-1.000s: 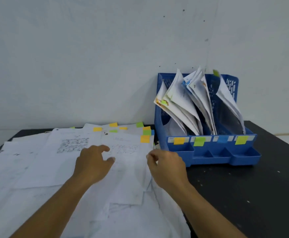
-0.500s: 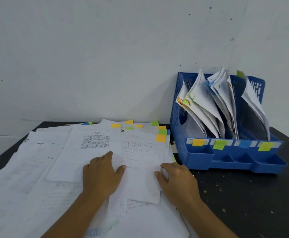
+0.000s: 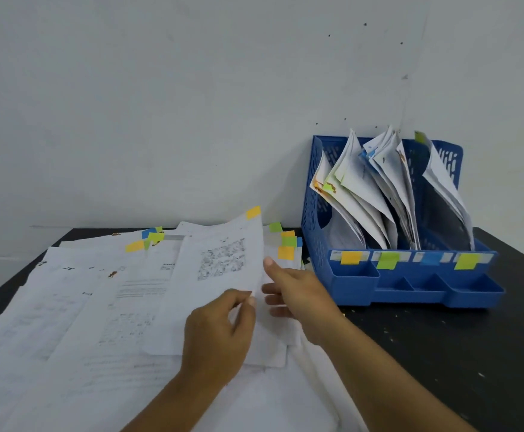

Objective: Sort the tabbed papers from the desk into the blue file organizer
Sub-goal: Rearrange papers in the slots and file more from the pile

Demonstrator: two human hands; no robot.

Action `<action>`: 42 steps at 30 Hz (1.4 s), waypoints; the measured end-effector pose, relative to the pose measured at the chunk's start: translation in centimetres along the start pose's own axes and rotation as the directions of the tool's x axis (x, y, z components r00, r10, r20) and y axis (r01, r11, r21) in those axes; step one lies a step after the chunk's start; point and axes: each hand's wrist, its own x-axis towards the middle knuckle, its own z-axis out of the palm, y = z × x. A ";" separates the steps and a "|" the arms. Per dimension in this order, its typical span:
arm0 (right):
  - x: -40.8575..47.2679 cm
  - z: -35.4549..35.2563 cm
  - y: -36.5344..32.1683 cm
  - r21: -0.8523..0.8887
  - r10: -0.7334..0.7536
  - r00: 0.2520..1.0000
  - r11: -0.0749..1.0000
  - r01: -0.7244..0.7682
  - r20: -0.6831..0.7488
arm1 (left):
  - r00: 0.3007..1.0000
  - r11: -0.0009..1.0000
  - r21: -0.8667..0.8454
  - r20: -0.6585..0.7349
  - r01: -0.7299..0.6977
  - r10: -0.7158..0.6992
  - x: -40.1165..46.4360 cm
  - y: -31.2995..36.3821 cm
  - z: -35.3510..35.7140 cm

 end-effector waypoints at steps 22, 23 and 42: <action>0.1 -3.1 -2.2 -0.509 -0.773 0.570 0.622 0.595 -0.278 | 0.794 0.725 -0.343 0.119 0.597 -0.596 9.6 6.0 0.0; 1.1 -4.3 -2.8 -0.627 -0.817 0.461 0.567 0.534 -0.346 | 0.801 0.728 -0.359 0.107 0.584 -0.590 9.9 6.4 -0.1; 4.8 -16.8 -11.9 -0.803 -0.726 0.508 0.586 0.106 -0.463 | 0.943 0.605 -0.725 0.215 0.329 -0.256 18.3 15.9 1.5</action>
